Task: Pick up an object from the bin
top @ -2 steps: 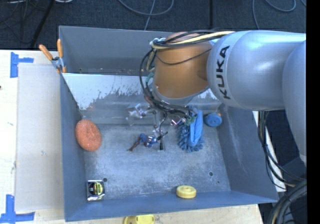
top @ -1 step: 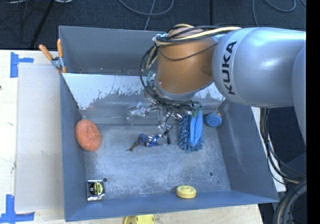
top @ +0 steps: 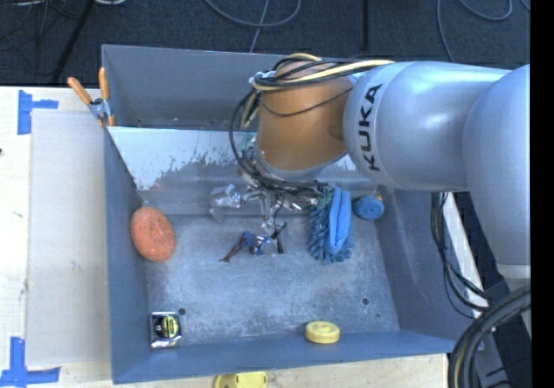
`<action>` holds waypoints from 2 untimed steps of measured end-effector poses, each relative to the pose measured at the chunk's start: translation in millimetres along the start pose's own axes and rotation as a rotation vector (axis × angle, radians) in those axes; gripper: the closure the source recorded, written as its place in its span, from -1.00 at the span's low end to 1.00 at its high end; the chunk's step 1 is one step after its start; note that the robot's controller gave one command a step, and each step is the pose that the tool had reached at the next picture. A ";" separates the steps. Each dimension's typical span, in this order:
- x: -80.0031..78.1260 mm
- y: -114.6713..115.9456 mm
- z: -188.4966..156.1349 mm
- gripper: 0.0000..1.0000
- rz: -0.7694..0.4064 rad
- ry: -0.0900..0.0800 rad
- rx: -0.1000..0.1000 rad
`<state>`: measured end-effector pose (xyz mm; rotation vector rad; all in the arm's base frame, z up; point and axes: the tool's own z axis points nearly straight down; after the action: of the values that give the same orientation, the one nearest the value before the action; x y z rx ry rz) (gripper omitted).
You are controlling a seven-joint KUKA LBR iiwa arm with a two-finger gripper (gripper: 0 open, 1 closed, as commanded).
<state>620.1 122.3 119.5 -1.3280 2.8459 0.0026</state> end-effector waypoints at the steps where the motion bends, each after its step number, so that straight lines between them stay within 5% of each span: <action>1: 7.0 17.1 6.0 -1.00 -0.026 0.002 -0.002; 2: 6.5 12.3 13.8 -1.00 -0.105 0.001 0.000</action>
Offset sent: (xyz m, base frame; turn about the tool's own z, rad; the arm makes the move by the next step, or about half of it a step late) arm 0.0001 -0.0027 -0.0210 -0.1686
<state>606.5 125.2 105.7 -1.4762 2.7724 0.0025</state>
